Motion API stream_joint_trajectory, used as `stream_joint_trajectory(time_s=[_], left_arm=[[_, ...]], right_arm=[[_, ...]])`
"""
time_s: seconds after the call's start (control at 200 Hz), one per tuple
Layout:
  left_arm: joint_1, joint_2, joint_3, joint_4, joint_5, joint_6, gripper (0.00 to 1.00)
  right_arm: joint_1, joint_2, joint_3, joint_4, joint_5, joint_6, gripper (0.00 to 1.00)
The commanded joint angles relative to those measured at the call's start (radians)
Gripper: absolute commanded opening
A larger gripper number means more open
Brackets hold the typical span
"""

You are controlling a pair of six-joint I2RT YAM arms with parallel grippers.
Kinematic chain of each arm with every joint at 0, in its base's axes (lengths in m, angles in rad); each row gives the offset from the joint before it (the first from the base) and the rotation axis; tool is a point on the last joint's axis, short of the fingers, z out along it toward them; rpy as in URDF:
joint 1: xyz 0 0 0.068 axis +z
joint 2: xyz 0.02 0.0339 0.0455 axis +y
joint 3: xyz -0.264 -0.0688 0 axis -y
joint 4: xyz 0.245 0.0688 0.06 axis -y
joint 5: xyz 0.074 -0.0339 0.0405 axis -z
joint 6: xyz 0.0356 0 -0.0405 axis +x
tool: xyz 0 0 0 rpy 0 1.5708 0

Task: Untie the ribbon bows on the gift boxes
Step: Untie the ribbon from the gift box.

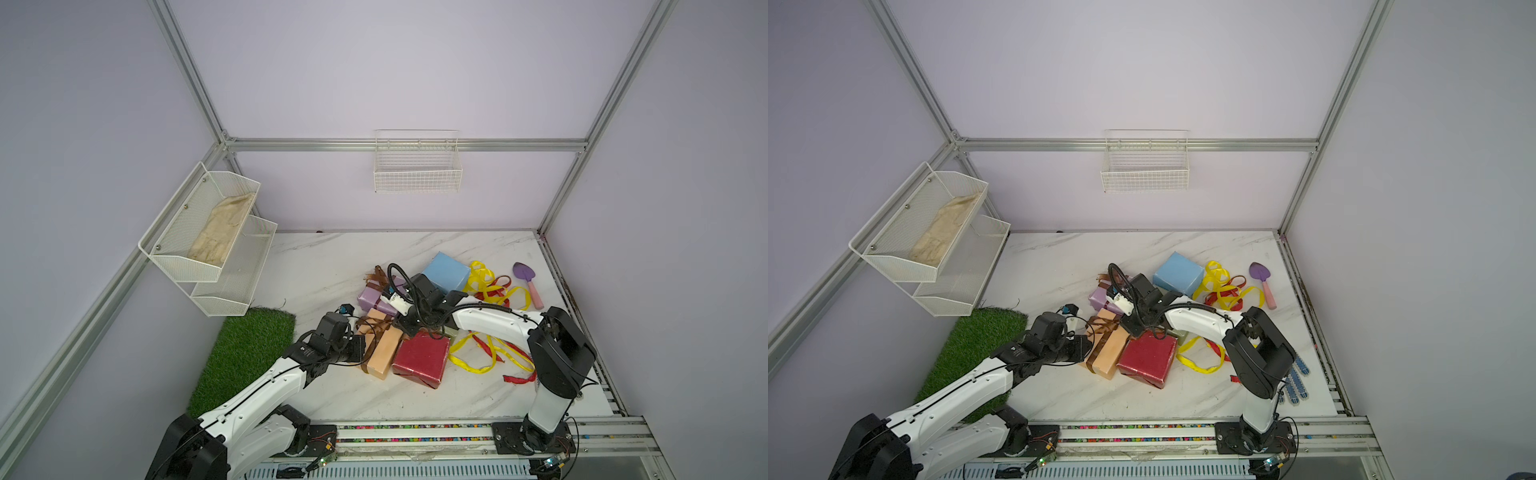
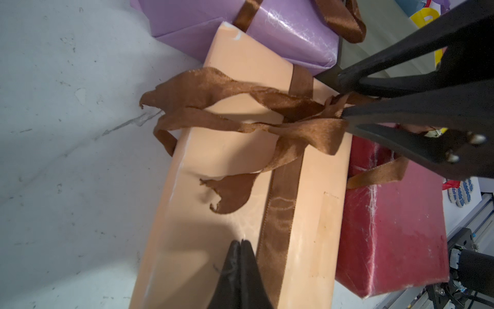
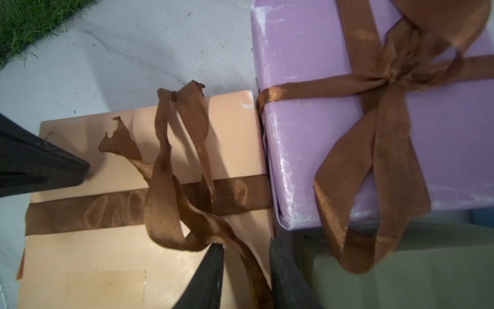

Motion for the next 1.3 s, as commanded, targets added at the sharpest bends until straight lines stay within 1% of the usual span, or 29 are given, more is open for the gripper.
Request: stream_joint_trajectory(time_s=[0.0, 0.1, 0.195, 0.335, 0.37, 0.525, 0.695, 0.83, 0.865, 0.91, 0.93, 0.95, 0.97, 1.015, 1.035, 1.06, 1.105, 1.14, 1.295], left_arm=[[-0.001, 0.004, 0.052, -0.019, 0.003, 0.017, 0.0], [-0.001, 0.006, 0.055, -0.019, 0.001, 0.017, 0.0], [-0.001, 0.009, 0.056, -0.019, 0.001, 0.018, 0.0], [-0.001, 0.013, 0.052, -0.02, 0.001, 0.017, 0.0], [-0.001, 0.013, 0.052, -0.02, 0.001, 0.015, 0.0], [-0.001, 0.009, 0.047, -0.02, -0.001, 0.015, 0.0], [-0.001, 0.01, 0.049, -0.02, -0.001, 0.015, 0.0], [-0.001, 0.015, 0.056, -0.02, 0.004, 0.015, 0.0], [-0.001, 0.015, 0.06, -0.02, 0.006, 0.016, 0.0], [-0.001, 0.015, 0.065, -0.02, 0.009, 0.015, 0.0], [-0.001, 0.016, 0.068, -0.02, 0.01, 0.017, 0.0], [-0.001, 0.016, 0.072, -0.02, 0.012, 0.018, 0.0], [-0.002, 0.016, 0.076, -0.02, 0.013, 0.02, 0.0], [-0.001, 0.018, 0.09, -0.024, 0.019, 0.024, 0.0], [-0.001, 0.019, 0.096, -0.026, 0.022, 0.027, 0.0], [-0.001, 0.021, 0.106, -0.029, 0.025, 0.03, 0.0], [-0.001, 0.022, 0.126, -0.039, 0.034, 0.039, 0.0], [-0.002, 0.024, 0.143, -0.046, 0.042, 0.049, 0.03], [-0.003, 0.034, 0.21, -0.077, 0.064, 0.098, 0.22]], right_arm=[[-0.003, 0.004, 0.014, 0.018, -0.039, -0.021, 0.25], [-0.004, -0.007, 0.007, 0.021, -0.033, -0.014, 0.16], [-0.01, -0.034, -0.012, 0.034, -0.018, -0.009, 0.11], [-0.025, -0.1, -0.048, 0.055, 0.063, 0.013, 0.03], [-0.029, -0.121, -0.059, 0.059, 0.107, 0.021, 0.0], [-0.029, -0.218, -0.077, 0.029, 0.337, 0.081, 0.0], [-0.029, -0.329, -0.123, 0.001, 0.498, 0.129, 0.0], [-0.029, -0.356, -0.159, -0.016, 0.747, 0.173, 0.0], [-0.028, -0.355, -0.165, -0.026, 0.771, 0.177, 0.0], [-0.028, -0.351, -0.167, -0.047, 0.752, 0.178, 0.0], [-0.028, -0.349, -0.163, -0.061, 0.735, 0.187, 0.03], [-0.028, -0.344, -0.156, -0.078, 0.715, 0.202, 0.08], [-0.029, -0.339, -0.152, -0.092, 0.691, 0.213, 0.14], [-0.029, -0.332, -0.137, -0.134, 0.641, 0.233, 0.35], [-0.028, -0.329, -0.132, -0.145, 0.618, 0.239, 0.41], [-0.028, -0.327, -0.124, -0.154, 0.591, 0.242, 0.46], [-0.028, -0.329, -0.11, -0.169, 0.548, 0.254, 0.51], [-0.028, -0.331, -0.1, -0.177, 0.519, 0.266, 0.53], [-0.026, -0.35, -0.076, -0.184, 0.454, 0.281, 0.57]])
